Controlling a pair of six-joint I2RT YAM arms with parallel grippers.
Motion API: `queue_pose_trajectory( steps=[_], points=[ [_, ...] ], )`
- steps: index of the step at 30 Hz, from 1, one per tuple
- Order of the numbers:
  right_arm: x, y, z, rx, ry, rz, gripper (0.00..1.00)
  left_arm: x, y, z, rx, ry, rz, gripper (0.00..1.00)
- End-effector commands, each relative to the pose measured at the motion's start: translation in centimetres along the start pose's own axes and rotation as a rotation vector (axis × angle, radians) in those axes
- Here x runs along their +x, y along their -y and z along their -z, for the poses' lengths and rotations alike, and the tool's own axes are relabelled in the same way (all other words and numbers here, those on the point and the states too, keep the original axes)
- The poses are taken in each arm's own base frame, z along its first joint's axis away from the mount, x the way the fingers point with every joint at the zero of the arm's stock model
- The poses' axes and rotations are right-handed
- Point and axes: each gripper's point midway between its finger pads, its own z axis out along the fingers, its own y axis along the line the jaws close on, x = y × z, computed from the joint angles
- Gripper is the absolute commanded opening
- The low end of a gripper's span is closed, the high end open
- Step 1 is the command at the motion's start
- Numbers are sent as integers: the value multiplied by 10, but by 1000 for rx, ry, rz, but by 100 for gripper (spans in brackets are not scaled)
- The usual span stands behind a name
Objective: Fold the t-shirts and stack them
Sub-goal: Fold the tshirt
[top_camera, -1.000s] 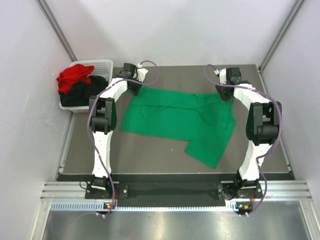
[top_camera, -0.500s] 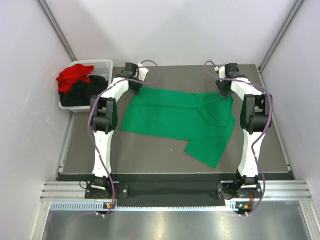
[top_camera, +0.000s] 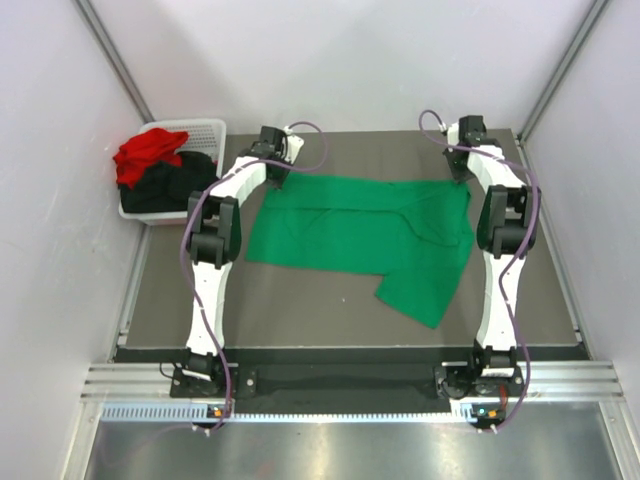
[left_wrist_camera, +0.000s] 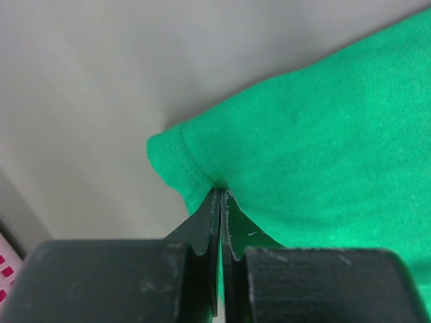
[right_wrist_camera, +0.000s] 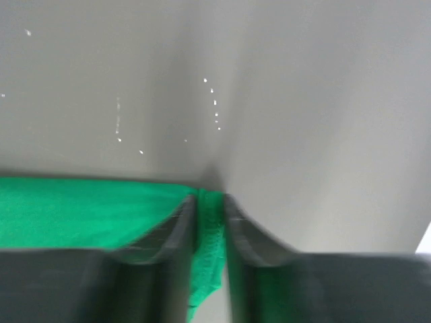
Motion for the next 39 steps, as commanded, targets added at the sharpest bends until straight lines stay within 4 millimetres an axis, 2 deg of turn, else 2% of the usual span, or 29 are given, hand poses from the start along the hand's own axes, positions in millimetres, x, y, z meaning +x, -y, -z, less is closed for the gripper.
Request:
queue_pose_trajectory(
  steps=[1,3,8,17,25,30,31,33,35,36,37,38,39],
  points=[
    [22,7,-10,5,-80,13,9,24,7,-29,-17,-57,7,0],
    [23,6,-10,0,-81,13,0,22,6,-28,-24,-52,6,0],
    [13,10,-9,14,-43,-7,0,18,2,-26,-48,-44,10,0],
    [-45,31,-12,81,122,-1,0,14,-12,-31,-129,-30,16,0],
    [-94,30,-4,118,284,36,0,-3,-31,-25,-218,13,17,0],
    [-126,38,14,151,391,42,0,-27,-42,-10,-250,77,30,0],
    [-139,22,20,141,419,71,0,-36,-43,-3,-257,100,34,0],
    [-146,19,30,146,437,82,0,-44,-44,4,-260,121,38,0],
    [-141,17,33,140,425,79,23,-56,-45,19,-268,153,43,0],
    [-145,21,47,151,438,72,38,-61,-46,23,-273,164,49,0],
    [-144,24,53,158,443,59,60,-70,-48,34,-285,188,52,2],
    [-135,21,51,155,418,59,64,-74,-51,40,-295,201,62,5],
    [-138,30,71,183,433,46,68,-79,-53,47,-307,214,64,6]
  ],
)
